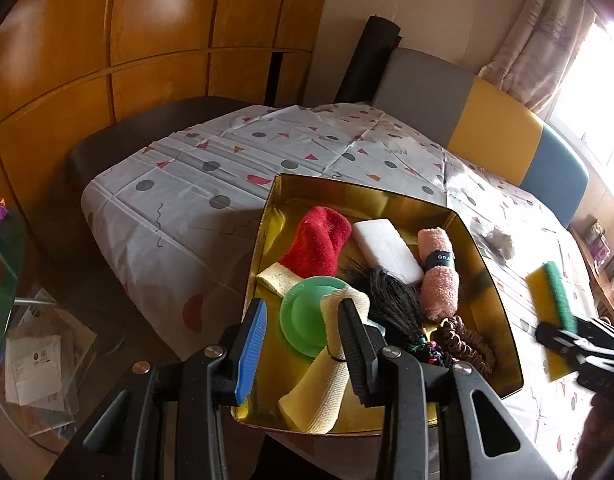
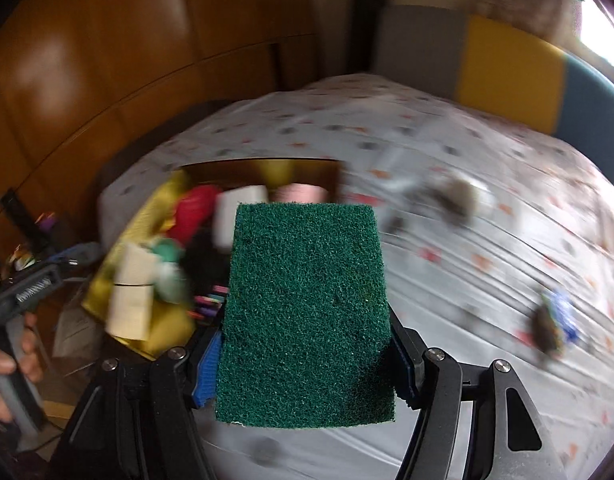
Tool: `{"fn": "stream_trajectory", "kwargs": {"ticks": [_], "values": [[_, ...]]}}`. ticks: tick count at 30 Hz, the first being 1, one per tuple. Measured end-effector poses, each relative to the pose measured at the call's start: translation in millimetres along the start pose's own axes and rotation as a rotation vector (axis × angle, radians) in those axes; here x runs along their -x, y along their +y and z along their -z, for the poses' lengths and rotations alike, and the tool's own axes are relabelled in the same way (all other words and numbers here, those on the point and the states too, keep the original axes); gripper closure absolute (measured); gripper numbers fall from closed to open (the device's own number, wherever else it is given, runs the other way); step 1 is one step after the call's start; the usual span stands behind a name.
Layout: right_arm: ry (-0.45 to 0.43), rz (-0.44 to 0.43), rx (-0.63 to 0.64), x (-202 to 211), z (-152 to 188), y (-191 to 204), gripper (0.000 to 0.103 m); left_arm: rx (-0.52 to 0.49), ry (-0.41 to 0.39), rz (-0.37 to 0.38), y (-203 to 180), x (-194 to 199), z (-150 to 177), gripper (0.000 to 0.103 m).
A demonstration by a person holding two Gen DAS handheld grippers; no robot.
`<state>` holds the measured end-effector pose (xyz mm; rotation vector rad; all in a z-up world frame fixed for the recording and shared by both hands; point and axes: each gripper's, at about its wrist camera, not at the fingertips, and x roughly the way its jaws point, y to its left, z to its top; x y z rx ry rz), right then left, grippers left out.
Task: Organize soft objects
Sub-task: 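Carry the green scrub sponge into the gold tray and open the right tool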
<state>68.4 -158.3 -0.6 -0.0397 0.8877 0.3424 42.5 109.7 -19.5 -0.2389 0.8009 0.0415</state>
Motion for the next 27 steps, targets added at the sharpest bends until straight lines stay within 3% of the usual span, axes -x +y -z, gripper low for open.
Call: {"fn": "stream_trajectory", "kwargs": {"ticks": [6,13,16,24,27], "values": [[0.085,-0.086,0.007,-47.2,-12.7,53.3,0.035,0.02,-0.001,-0.005,11.2,1.2,2.6,0.066],[0.194,-0.115,-0.038,-88.6,-5.1,85.4,0.034,0.024,0.006,-0.009,16.2,-1.7,5.0,0.066],[0.195,-0.131,-0.016,-88.6,1.4,90.8,0.027,0.025,0.004,-0.014,16.8,-2.3,4.4,0.066],[0.159,-0.152,-0.026,-79.0,6.0,83.8,0.024,-0.015,-0.016,-0.015,7.0,3.3,4.0,0.066],[0.117,-0.058,0.058,-73.9,7.4,86.3,0.024,-0.032,-0.029,-0.019,3.2,7.0,2.4,0.066]]}}
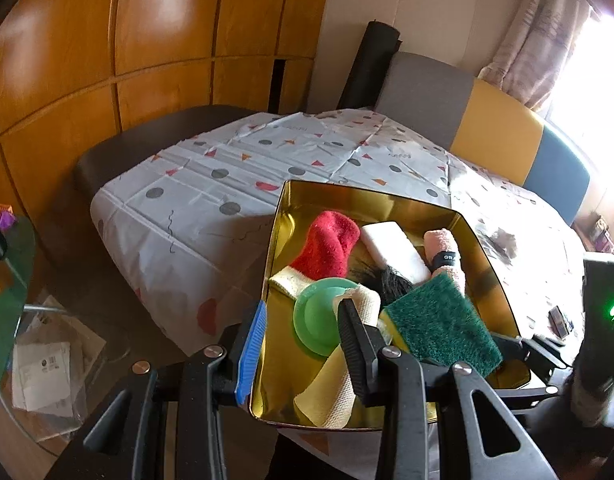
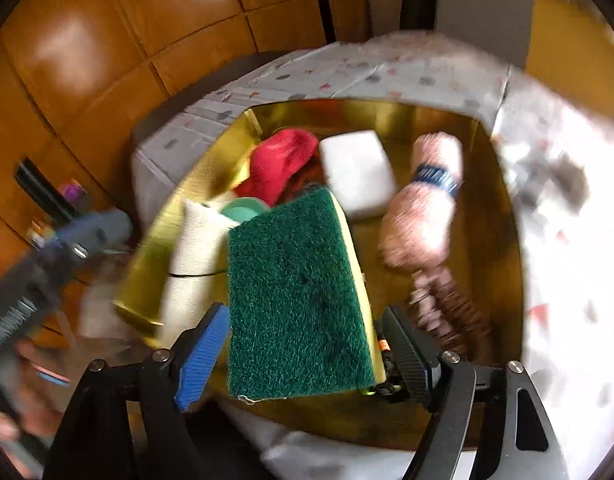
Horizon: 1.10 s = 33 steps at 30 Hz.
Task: Organize soft objects
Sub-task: 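Carry the green scrub sponge into the gold tray and open the right tool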
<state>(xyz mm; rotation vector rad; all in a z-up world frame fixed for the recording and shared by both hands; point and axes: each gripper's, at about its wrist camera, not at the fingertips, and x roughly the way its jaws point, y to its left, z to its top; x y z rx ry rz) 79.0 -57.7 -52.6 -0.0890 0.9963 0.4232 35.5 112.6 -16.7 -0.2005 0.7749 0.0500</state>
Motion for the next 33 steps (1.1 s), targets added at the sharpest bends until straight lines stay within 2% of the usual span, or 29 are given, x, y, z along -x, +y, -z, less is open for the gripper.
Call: {"fn": "stream_trajectory", "kwargs": {"ticks": [2,6,10,16,25,33], "values": [[0.002,0.051,0.048,-4.2,1.1,2.5,0.031,-0.007,-0.003,0.003,-2.0,2.3,-1.0,0.066],[0.02,-0.007,-0.014,-8.8,2.0,-10.9,0.03,-0.029,-0.013,-0.001,-6.5,6.2,-2.6,0.066],[-0.012,-0.031,-0.041,2.7,1.7,-18.4,0.021,-0.051,-0.016,-0.005,-12.5,8.3,-3.6,0.066],[-0.065,-0.007,-0.072,23.8,1.6,-37.8,0.02,-0.091,-0.025,-0.002,-25.4,11.5,-4.6,0.066],[-0.128,0.074,-0.142,58.8,10.9,-91.8,0.018,-0.165,-0.029,0.018,-55.0,14.2,-6.1,0.065],[-0.144,0.192,-0.235,86.7,32.7,-164.3,0.017,-0.266,-0.022,0.052,-96.6,10.5,-10.1,0.065]]}}
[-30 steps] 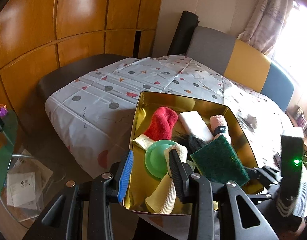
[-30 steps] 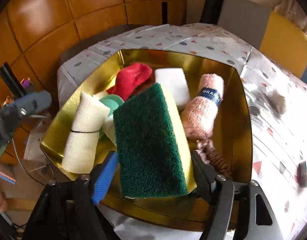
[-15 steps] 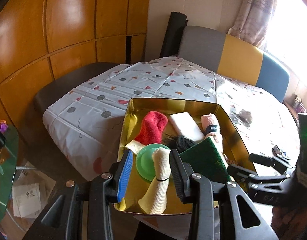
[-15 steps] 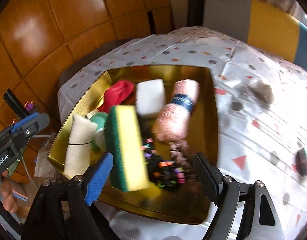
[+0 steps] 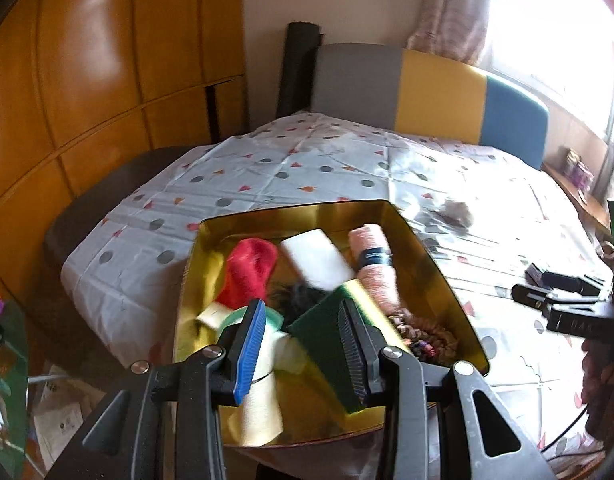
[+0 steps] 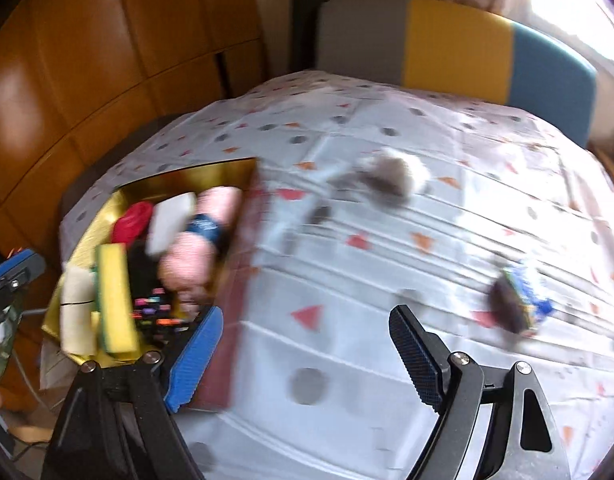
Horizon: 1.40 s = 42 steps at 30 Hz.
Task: Organize soft objects
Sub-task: 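Reach the left tool to the plastic-wrapped white puff and grasp it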
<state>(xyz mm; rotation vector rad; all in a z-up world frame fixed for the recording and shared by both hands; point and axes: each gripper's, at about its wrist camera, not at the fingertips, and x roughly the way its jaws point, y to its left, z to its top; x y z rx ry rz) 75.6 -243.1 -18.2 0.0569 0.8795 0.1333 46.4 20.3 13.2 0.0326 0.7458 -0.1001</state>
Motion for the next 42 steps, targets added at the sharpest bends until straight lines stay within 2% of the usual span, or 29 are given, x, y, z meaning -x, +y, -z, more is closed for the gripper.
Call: {"fn": "stream_trajectory", "kwargs": {"ticks": [8,10,14,16,17,18,23,26,28,30,37,42], "values": [[-0.016,0.157,-0.142,8.8,7.4,-100.3,0.017,-0.094,0.035,0.085,-55.5,-20.7,-28.4,0.065],[-0.026,0.193,-0.185,11.2,11.7,-123.4,0.016,-0.116,0.05,0.111,-74.4,-30.0,-38.6,0.062],[-0.059,0.259,-0.319,17.7,25.6,-170.5,0.016,-0.132,0.092,0.171,-109.2,-49.1,-54.6,0.06],[-0.061,0.255,-0.425,18.9,33.9,-194.2,0.016,-0.138,0.119,0.192,-128.2,-62.6,-63.6,0.053],[-0.056,0.257,-0.455,19.4,36.4,-201.4,0.016,-0.131,0.137,0.211,-137.1,-70.4,-68.2,0.046],[-0.054,0.26,-0.471,20.0,36.9,-205.5,0.016,-0.119,0.156,0.236,-146.2,-78.1,-72.6,0.042],[-0.068,0.238,-0.489,25.1,34.8,-209.6,0.015,-0.076,0.247,0.277,-185.8,-128.4,-90.9,0.041],[-0.066,0.222,-0.476,23.5,33.3,-203.9,0.015,0.022,0.309,0.305,-198.3,-163.7,-102.4,0.039],[-0.062,0.215,-0.468,21.1,31.6,-200.6,0.015,0.058,0.31,0.291,-204.6,-178.7,-110.5,0.031],[-0.06,0.215,-0.465,21.4,31.9,-198.3,0.015,0.1,0.319,0.309,-210.8,-195.9,-120.3,0.027],[-0.062,0.19,-0.502,22.6,32.6,-202.7,0.014,0.158,0.393,0.295,-235.2,-264.0,-139.7,0.022],[-0.059,0.171,-0.501,21.1,30.9,-200.1,0.014,0.169,0.41,0.269,-246.7,-294.2,-142.1,0.02]]}}
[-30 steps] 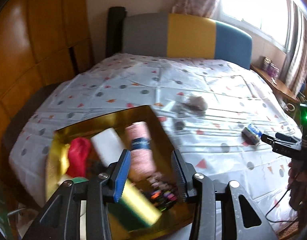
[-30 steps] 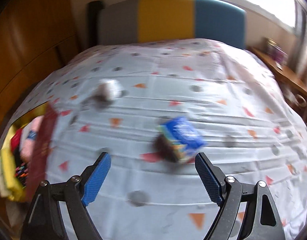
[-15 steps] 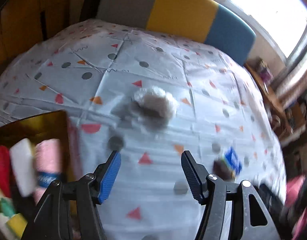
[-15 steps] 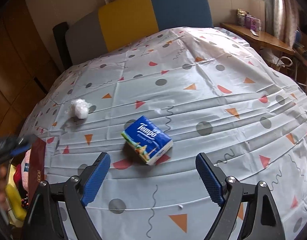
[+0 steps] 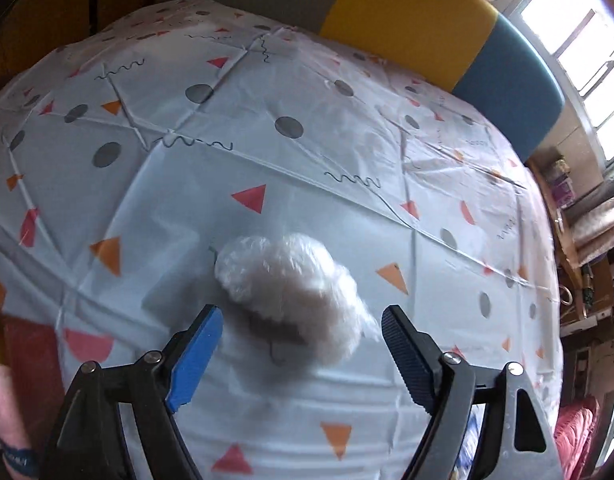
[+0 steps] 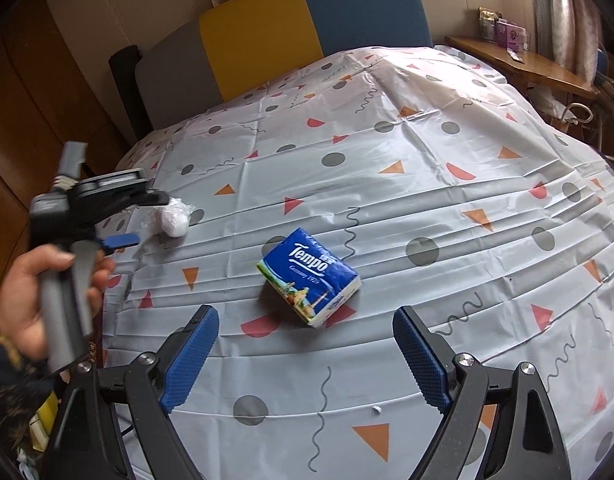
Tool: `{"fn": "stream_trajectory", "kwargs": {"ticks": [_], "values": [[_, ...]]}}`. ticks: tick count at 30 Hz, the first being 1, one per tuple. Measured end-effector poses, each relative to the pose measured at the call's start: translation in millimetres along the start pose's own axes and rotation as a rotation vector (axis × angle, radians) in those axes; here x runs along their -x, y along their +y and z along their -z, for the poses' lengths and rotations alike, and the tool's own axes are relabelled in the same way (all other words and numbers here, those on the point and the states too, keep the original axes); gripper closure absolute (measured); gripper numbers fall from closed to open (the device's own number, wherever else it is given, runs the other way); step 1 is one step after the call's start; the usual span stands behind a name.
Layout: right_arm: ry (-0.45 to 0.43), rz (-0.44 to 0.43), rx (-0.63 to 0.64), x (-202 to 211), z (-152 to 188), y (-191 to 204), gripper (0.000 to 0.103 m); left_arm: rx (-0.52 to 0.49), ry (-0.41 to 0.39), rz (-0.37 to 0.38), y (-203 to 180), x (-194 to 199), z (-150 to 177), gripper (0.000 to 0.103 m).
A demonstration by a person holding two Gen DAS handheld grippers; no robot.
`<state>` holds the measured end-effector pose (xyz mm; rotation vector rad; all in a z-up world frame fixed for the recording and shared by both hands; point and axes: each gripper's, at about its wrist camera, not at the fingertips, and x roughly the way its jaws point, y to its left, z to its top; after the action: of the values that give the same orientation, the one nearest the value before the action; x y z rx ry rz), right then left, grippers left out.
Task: Organize soft objects
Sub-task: 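Reach the left tool to the plastic-wrapped white puff and grasp it, then lift the white puff with the left tool while the right tool grasps the blue Tempo tissue pack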
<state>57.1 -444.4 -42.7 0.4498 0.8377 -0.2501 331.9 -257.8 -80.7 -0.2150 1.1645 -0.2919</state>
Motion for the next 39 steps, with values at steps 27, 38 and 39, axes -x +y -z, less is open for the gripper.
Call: {"fn": "stream_trajectory", "kwargs": {"ticks": [27,38,39], "values": [[-0.023,0.039,-0.153,5.6,-4.3,-36.6,0.015,-0.41,0.051,-0.035,-44.8,56.3,136.2,0.066],[0.052,0.043,0.001,-16.3,7.1,-10.1,0.015,-0.588,0.013,-0.015,-20.4,88.4,250.6,0.066],[0.053,0.05,0.031,-18.1,7.7,-6.0,0.015,-0.612,-0.009,-0.016,-18.7,91.2,257.1,0.066]]}}
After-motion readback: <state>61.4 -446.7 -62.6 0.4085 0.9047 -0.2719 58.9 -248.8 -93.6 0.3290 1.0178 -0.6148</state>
